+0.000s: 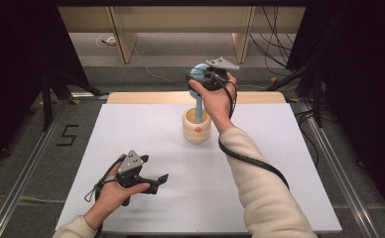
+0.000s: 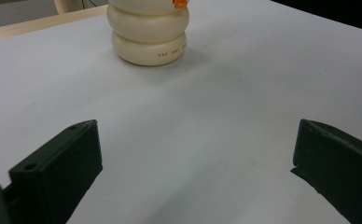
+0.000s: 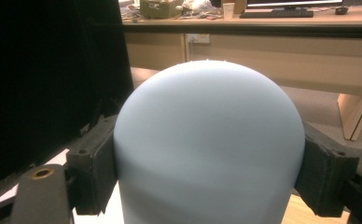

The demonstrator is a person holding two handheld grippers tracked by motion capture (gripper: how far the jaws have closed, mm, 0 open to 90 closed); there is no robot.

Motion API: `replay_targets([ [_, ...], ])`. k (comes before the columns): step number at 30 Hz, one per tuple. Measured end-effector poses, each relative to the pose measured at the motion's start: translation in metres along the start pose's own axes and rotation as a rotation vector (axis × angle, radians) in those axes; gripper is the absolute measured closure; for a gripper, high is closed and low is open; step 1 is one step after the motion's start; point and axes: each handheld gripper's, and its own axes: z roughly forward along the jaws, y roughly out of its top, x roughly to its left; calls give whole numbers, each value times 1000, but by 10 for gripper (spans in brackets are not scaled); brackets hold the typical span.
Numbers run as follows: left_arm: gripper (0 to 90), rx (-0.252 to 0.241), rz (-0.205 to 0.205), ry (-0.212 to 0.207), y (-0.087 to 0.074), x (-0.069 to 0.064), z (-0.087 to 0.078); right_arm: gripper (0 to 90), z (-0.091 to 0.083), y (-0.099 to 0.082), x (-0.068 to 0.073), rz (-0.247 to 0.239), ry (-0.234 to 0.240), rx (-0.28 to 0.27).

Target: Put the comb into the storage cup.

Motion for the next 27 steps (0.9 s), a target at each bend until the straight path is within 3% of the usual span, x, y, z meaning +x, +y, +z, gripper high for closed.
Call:
replay_targets([
  [27, 6, 1, 1, 0, 0, 0, 0, 206, 7, -13, -2, 4, -4, 29],
])
